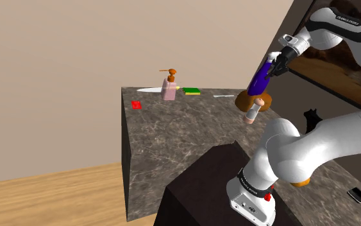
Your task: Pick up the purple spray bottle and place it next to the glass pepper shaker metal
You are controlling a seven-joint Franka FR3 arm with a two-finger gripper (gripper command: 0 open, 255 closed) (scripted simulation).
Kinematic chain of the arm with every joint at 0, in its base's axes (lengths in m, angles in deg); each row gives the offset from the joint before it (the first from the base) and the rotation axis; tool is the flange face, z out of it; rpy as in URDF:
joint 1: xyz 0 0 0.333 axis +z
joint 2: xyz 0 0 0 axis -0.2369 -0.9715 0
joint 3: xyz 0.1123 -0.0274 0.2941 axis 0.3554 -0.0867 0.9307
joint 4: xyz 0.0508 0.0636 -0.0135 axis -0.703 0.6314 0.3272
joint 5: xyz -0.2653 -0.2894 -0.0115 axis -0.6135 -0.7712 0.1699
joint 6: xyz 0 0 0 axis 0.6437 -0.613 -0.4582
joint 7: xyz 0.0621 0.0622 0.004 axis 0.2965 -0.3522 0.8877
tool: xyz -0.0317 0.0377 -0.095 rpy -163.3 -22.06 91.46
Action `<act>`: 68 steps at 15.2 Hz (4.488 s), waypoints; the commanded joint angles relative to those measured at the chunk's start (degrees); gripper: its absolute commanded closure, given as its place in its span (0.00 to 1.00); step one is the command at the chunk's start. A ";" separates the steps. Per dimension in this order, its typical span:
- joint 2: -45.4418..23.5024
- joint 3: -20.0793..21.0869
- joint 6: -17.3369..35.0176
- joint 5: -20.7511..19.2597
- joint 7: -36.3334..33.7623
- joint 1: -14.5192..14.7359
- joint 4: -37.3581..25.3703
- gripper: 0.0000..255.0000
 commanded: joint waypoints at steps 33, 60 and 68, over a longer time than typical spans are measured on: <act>3.56 -13.59 21.10 -8.81 5.44 1.21 19.40 1.00; 4.60 -21.42 26.88 -12.31 7.21 5.16 21.46 0.00; 4.10 -19.53 21.81 -10.83 8.04 4.63 16.82 0.00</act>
